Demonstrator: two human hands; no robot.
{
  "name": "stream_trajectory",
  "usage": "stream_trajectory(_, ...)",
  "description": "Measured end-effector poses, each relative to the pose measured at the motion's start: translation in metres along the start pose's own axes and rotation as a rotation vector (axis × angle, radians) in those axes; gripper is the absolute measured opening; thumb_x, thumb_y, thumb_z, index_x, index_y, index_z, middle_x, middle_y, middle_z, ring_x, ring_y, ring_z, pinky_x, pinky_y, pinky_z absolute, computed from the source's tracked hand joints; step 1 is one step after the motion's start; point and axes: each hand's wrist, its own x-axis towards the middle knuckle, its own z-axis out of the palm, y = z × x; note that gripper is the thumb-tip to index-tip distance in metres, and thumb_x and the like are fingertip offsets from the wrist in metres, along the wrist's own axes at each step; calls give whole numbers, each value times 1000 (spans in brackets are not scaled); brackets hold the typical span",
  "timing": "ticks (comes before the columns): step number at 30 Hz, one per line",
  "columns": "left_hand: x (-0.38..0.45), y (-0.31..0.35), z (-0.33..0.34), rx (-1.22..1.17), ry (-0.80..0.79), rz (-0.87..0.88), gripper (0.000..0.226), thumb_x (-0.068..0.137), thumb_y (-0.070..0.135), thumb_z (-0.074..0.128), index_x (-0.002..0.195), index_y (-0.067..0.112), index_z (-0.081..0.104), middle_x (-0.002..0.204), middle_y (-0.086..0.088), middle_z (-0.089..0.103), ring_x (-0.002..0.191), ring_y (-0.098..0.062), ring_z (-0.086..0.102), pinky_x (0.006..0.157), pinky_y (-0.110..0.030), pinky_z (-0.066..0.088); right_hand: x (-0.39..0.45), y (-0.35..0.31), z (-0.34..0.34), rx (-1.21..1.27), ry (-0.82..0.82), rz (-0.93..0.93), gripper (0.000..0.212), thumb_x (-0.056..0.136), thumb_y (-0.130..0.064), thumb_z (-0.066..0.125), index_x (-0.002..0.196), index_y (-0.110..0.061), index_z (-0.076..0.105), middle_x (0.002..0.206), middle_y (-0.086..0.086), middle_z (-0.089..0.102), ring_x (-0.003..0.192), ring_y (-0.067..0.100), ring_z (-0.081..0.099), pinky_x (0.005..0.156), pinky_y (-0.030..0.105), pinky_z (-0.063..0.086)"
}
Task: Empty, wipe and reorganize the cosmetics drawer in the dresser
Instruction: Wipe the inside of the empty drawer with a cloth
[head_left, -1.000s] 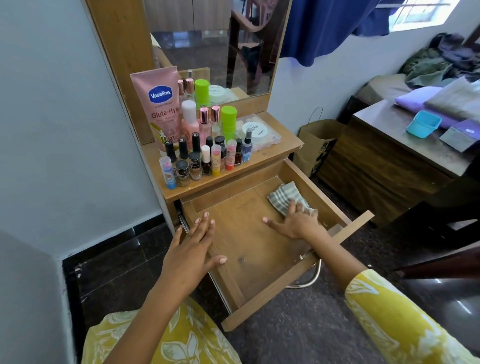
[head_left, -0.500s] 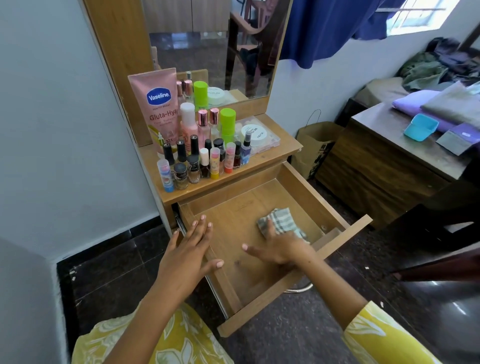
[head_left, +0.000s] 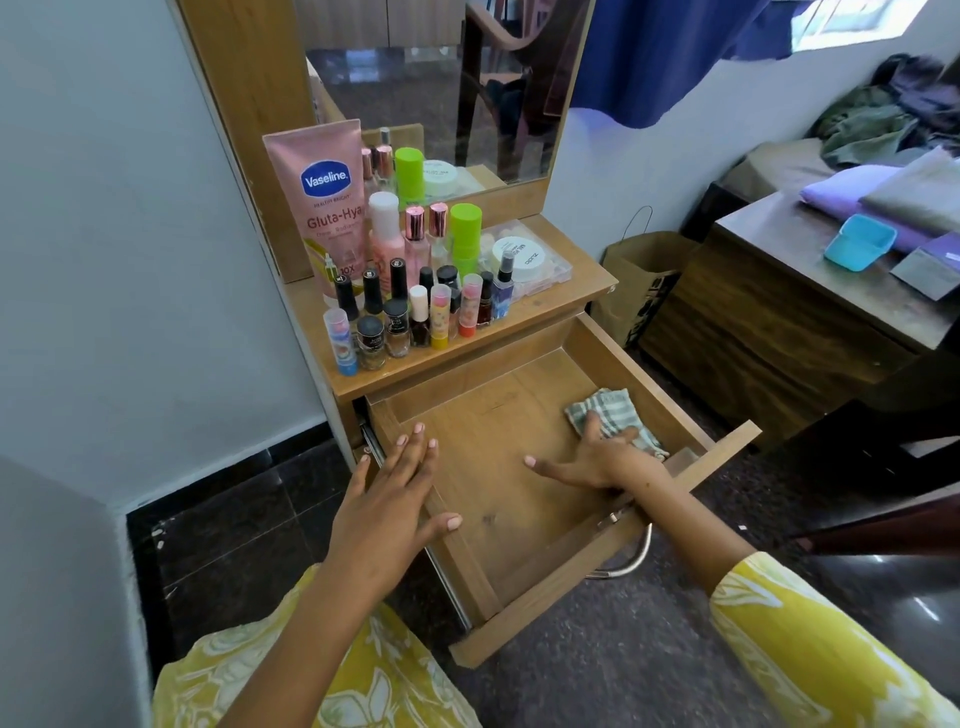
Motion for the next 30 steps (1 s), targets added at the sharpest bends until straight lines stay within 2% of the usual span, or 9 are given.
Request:
stream_trajectory(4, 1, -1, 2, 22, -5, 0, 78, 93, 60, 26, 144, 26, -21, 144, 5, -37, 135, -9, -28, 114, -38, -10, 3, -15, -2, 28, 73, -145, 143, 36, -102, 27, 138, -24, -37, 153, 29, -16, 142, 49, -3, 116, 60, 1)
stream_trajectory(8, 1, -1, 3, 17, -3, 0, 78, 92, 61, 27, 141, 27, -24, 144, 6, -37, 134, -9, -29, 114, -38, -11, 9, -39, -13, -4, 144, -247, 130, 49, -97, 27, 140, -27, -34, 152, 27, -23, 141, 49, -11, 115, 61, -6)
stream_trajectory(12, 0, -1, 0, 13, 4, -8, 78, 91, 61, 28, 138, 28, -26, 143, 6, -37, 134, -9, -29, 113, -39, -12, 12, -42, -14, -167, 190, -190, 113, 67, -91, 26, 145, -26, -24, 156, 22, -15, 144, 42, -8, 114, 61, -7)
stream_trajectory(15, -2, 0, -1, 8, 2, -11, 78, 91, 61, 28, 136, 29, -27, 143, 6, -37, 133, -9, -29, 113, -39, -12, 5, -24, -16, -199, 106, -75, 115, 64, -94, 21, 147, -26, -20, 158, 17, -4, 146, 38, 1, 115, 59, -5)
stream_trajectory(18, -2, 0, -2, 4, -2, -7, 79, 92, 61, 28, 137, 27, -27, 143, 5, -37, 134, -9, -29, 113, -38, -12, -3, -1, -14, -188, -2, 21, 123, 59, -96, 25, 149, -23, -15, 158, 16, 10, 145, 37, 12, 118, 53, 6)
stream_trajectory(23, -2, -1, -2, 11, 0, -4, 79, 92, 61, 27, 139, 25, -26, 143, 5, -38, 135, -10, -29, 113, -38, -12, -3, 12, 2, -125, -20, 18, 122, 57, -96, 27, 147, -28, -21, 154, 17, -25, 144, 44, -2, 118, 52, 6)
stream_trajectory(26, -1, 0, -1, 9, -2, 0, 78, 93, 60, 27, 139, 25, -25, 142, 5, -39, 134, -9, -29, 113, -38, -12, 7, 3, -4, -64, -53, 24, 122, 57, -96, 26, 147, -28, -21, 153, 14, -29, 144, 42, 3, 118, 50, 10)
stream_trajectory(30, -1, -1, 2, 7, -3, -7, 78, 93, 60, 28, 137, 26, -26, 143, 6, -38, 134, -9, -29, 113, -38, -12, 22, -21, -17, -13, -38, -20, 113, 65, -91, 25, 147, -28, -20, 153, 13, -31, 144, 43, 1, 119, 52, 8)
